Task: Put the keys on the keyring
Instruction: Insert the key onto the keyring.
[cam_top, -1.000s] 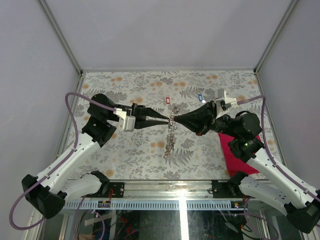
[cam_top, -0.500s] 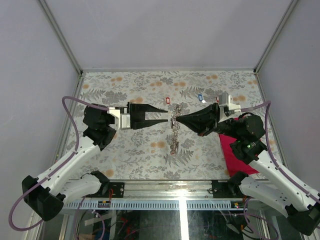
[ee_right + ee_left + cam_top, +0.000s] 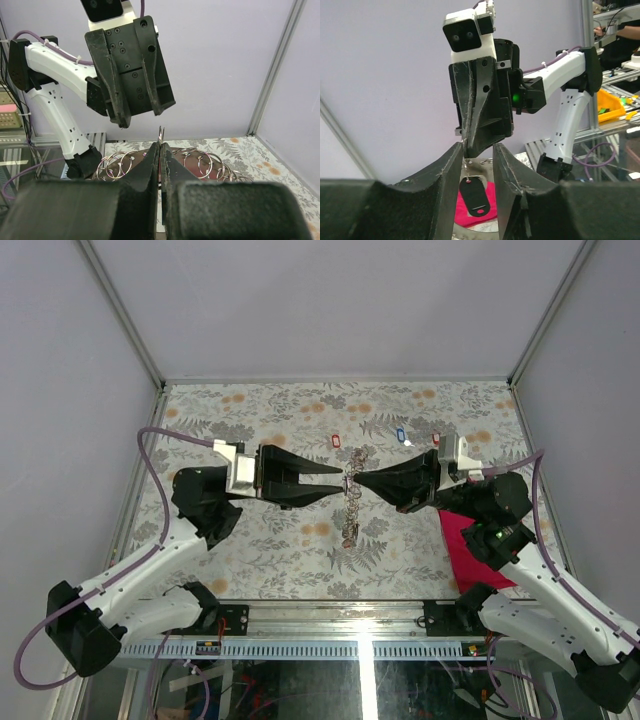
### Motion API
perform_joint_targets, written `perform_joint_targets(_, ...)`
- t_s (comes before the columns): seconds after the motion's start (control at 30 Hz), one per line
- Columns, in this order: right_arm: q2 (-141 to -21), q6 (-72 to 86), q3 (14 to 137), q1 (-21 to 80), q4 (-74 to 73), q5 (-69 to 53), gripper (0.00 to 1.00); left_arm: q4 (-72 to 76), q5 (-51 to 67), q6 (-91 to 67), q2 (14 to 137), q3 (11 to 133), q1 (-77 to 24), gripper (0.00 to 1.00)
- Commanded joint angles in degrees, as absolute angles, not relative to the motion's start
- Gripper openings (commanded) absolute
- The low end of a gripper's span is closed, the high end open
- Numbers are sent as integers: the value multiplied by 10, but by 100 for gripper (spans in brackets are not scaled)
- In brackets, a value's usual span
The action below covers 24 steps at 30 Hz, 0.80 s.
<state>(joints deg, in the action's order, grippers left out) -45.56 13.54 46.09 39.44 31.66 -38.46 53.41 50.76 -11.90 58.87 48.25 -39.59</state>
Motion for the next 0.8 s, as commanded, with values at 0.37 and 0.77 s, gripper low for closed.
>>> perform_joint_targets(0.37,-438,91,478,396,346,-399,0,525,448,-132,596,482,-412,29)
perform_joint_targets(0.77,-439,95,489,396,347,-413,0,470,468,-114,595,487,-412,24)
